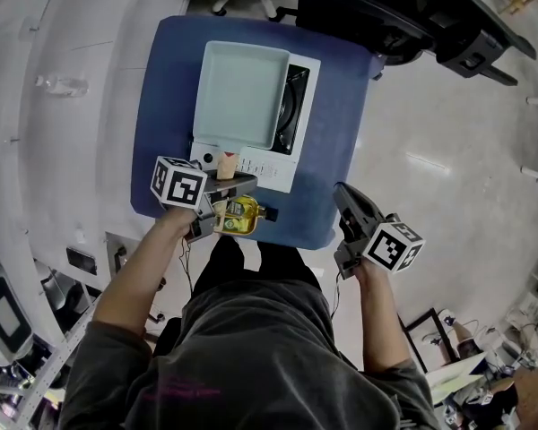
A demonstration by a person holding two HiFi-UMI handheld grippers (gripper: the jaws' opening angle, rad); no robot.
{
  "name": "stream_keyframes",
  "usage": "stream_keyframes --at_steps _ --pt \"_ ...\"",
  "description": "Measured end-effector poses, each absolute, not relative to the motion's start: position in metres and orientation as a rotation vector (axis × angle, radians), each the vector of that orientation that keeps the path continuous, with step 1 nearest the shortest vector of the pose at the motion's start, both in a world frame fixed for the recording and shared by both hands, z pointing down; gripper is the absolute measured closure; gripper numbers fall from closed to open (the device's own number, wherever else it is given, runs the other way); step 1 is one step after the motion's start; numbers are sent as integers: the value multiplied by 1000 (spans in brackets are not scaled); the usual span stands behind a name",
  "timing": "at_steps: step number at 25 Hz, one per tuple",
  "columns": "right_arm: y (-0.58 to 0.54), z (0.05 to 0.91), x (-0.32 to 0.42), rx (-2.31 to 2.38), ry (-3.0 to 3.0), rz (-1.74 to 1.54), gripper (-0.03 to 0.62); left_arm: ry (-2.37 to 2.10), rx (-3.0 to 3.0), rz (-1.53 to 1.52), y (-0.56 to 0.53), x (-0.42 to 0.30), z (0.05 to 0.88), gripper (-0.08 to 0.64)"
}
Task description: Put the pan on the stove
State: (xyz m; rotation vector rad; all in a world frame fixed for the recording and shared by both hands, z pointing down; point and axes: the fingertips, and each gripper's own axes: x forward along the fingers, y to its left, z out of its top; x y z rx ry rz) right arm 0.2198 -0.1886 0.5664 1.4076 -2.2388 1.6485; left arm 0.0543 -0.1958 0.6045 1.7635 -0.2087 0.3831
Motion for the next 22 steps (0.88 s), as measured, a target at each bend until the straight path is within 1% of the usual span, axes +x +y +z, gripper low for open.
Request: stream_keyframes --at_steps 22 --pt "-184 584 220 1386 -2184 1684 589 -175 1689 408 -194 67 632 560"
